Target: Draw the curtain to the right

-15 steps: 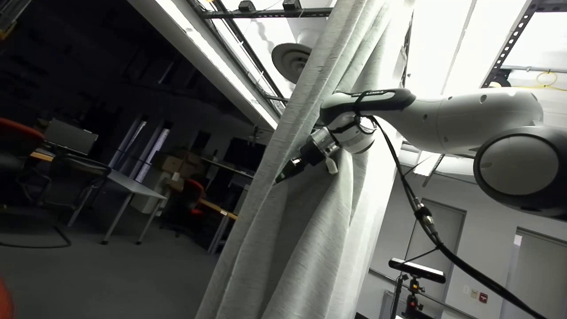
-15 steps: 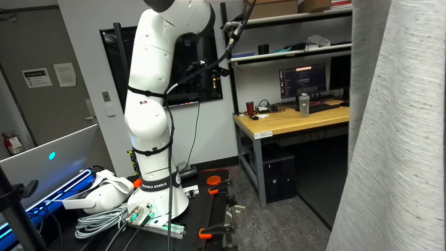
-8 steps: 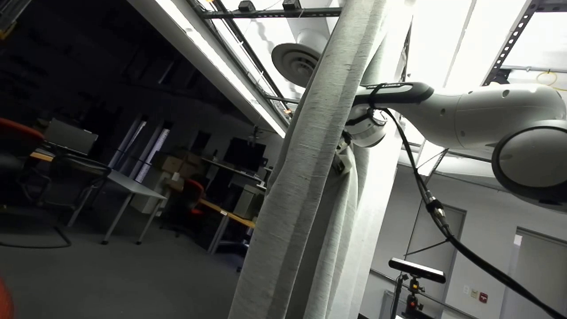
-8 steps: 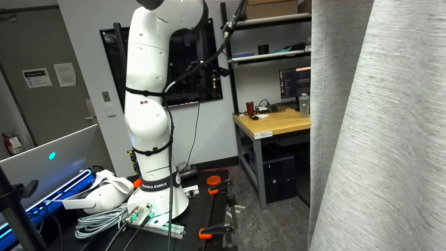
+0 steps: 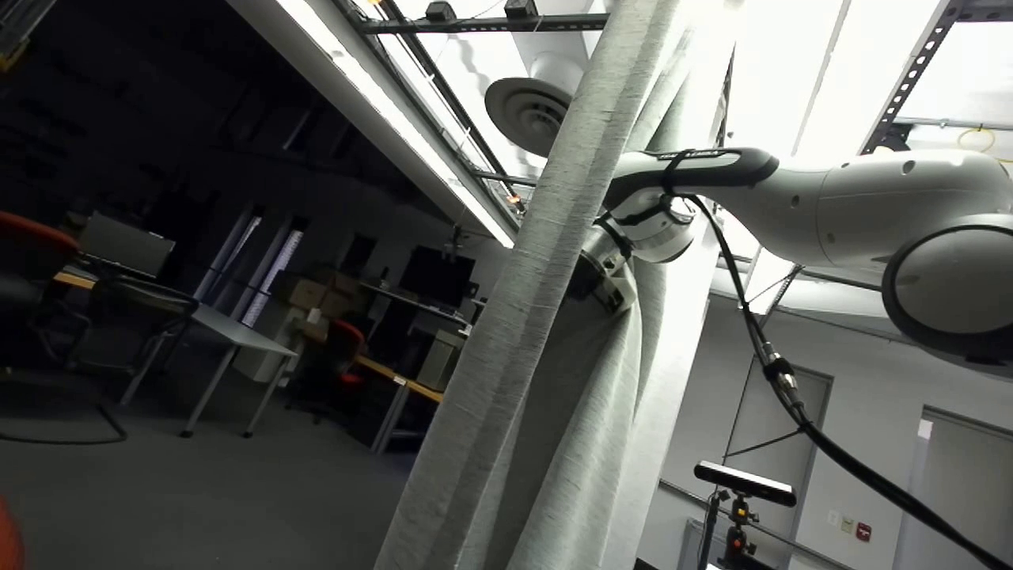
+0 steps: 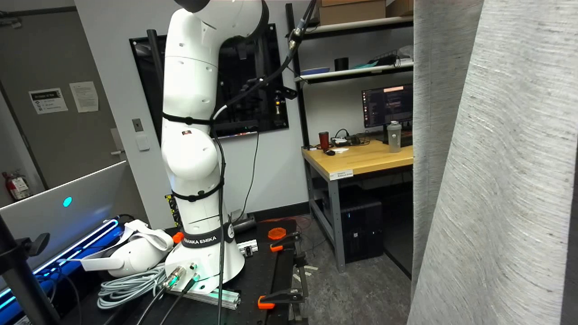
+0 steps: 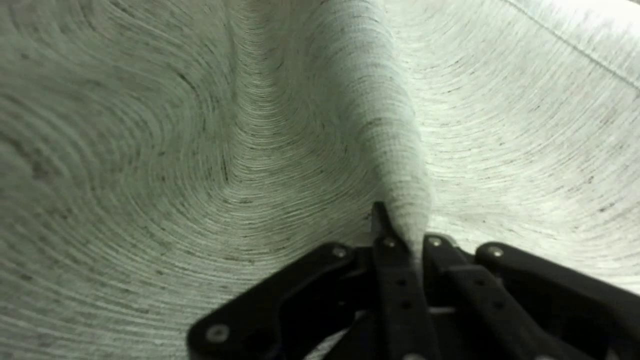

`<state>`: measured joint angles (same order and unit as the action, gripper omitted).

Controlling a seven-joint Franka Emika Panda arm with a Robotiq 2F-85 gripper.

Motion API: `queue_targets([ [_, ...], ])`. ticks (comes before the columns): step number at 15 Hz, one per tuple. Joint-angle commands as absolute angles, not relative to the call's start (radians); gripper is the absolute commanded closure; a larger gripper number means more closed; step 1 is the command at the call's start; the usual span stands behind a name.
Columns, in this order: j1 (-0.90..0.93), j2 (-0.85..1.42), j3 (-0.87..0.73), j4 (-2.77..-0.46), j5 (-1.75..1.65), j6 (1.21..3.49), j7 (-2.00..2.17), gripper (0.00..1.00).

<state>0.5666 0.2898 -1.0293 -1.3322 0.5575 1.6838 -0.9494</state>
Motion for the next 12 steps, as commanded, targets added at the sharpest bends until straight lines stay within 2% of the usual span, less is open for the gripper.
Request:
queue_targets([
  [1, 0.593, 0.289, -1.043, -1.353, 0.495, 1.732, -0.966, 0.99],
  [2, 0.589, 0.291, -1.042, -1.348, 0.494, 1.737, -0.963, 0.99],
  [3, 0.590, 0.291, -1.042, -1.349, 0.496, 1.743, -0.951, 0.81],
  [4, 0.591, 0.291, -1.042, -1.350, 0.495, 1.748, -0.950, 0.72],
  [12, 0.619, 0.259, -1.043, -1.418, 0.464, 1.777, -0.935, 0.14],
])
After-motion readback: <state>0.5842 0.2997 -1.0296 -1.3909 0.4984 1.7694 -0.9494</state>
